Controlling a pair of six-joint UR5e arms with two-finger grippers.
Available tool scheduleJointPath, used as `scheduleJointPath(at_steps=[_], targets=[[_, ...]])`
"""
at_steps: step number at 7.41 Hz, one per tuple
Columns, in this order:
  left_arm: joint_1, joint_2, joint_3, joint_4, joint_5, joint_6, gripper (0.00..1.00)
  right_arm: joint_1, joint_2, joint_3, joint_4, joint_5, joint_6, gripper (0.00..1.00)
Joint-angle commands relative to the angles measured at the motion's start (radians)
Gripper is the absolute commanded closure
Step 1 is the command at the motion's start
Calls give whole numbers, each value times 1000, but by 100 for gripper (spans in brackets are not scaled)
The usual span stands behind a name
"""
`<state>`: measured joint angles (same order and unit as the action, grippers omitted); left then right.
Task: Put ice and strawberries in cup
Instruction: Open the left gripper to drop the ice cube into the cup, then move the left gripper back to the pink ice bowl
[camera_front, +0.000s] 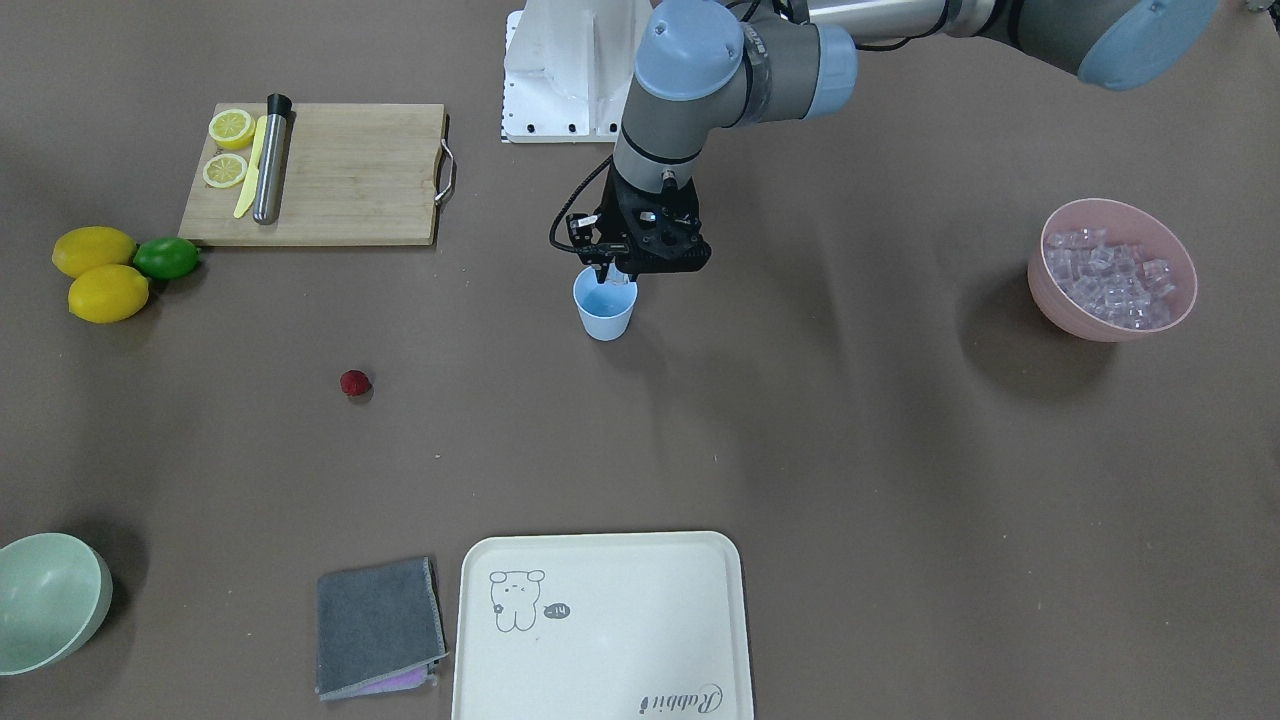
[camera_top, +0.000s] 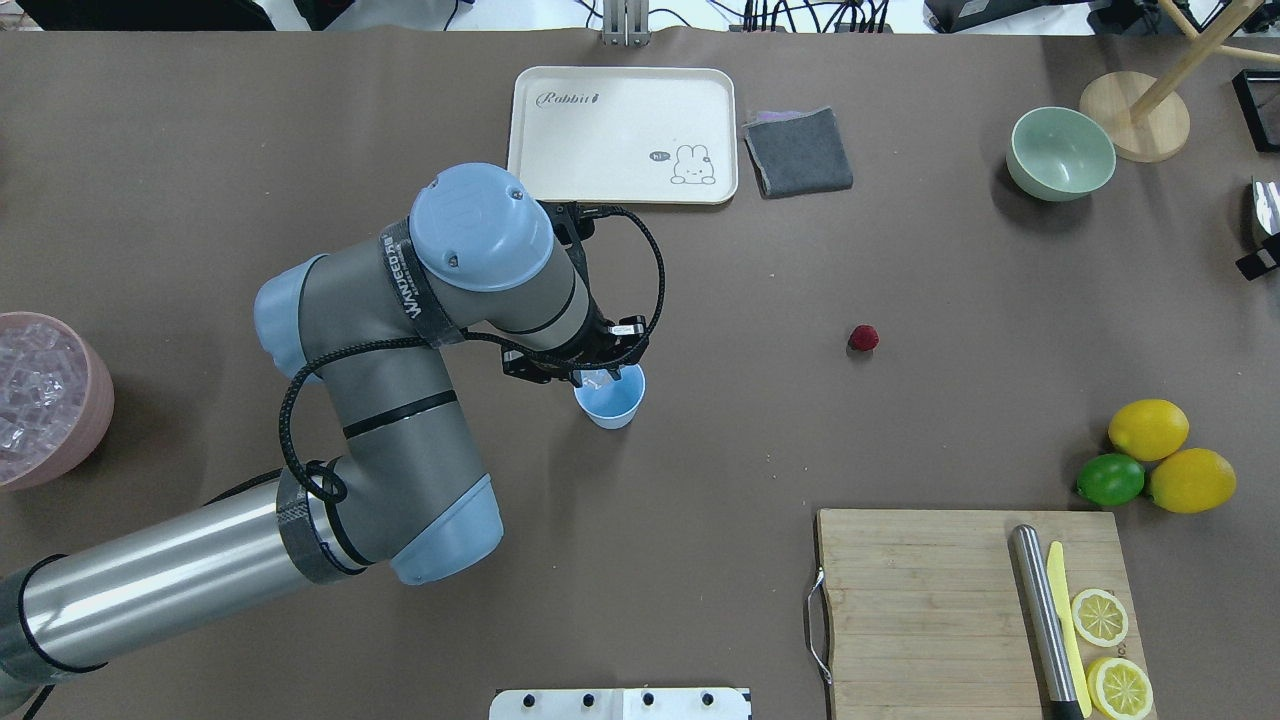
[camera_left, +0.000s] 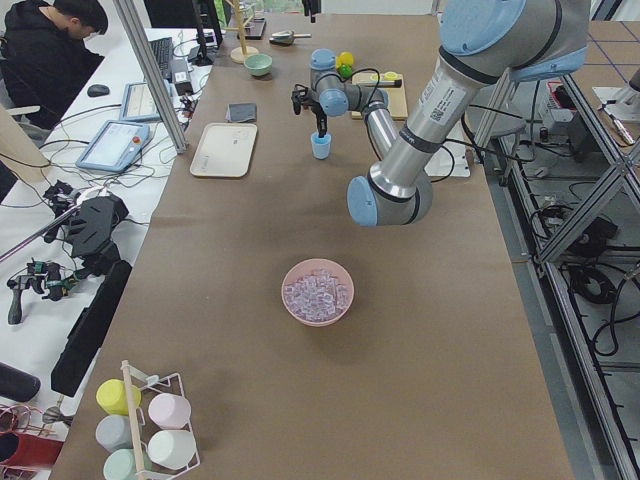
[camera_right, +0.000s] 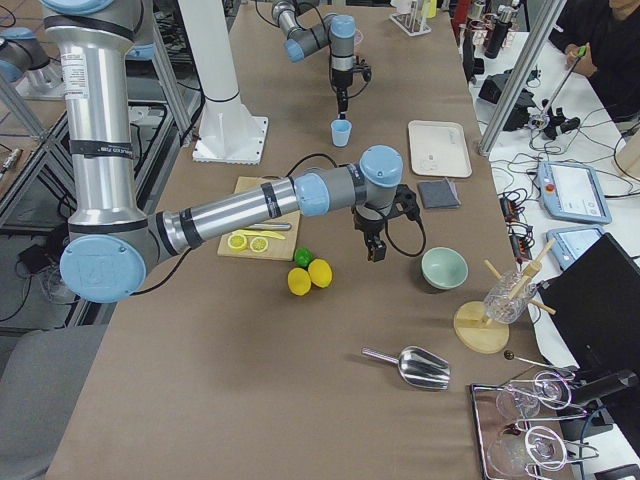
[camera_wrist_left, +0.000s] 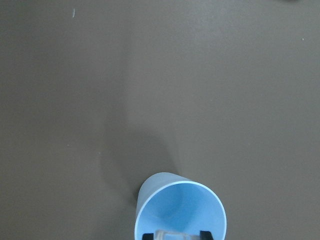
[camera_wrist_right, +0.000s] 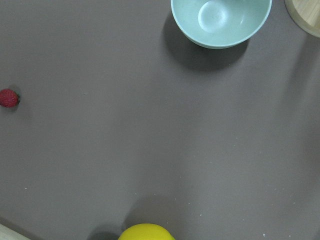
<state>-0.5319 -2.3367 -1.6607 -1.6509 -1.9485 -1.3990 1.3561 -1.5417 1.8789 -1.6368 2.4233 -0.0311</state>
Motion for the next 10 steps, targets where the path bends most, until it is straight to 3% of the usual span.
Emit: scheduleJointPath(at_steps=[1,2,3,4,5,6,8,10], targets=[[0,2,-5,2,0,3,4,-2,-3,-1,0,0,0,0],[-11,8,-11,13,3,11,4,-6,-1,-1,0,-1,2,0],[-78,69,-78,60,-19,79,4,-6,-1,-1,0,-1,0,0],[-123,155,-209,217,-36,274,4,-6,-1,-1,0,-1,0,0],[-167,204,-276,311,-30,472,3,-6,-3,3,0,0,2,0],[-222,273,-290,310,-32,612,3,-6,-3,5,0,0,0,0],[-322,447,-324,243,-39,904,3,-12,-1,3,2,0,-1,0],[-414,687,-314,-40,-90,1058,3,-15,0,6,2,2,-3,0]])
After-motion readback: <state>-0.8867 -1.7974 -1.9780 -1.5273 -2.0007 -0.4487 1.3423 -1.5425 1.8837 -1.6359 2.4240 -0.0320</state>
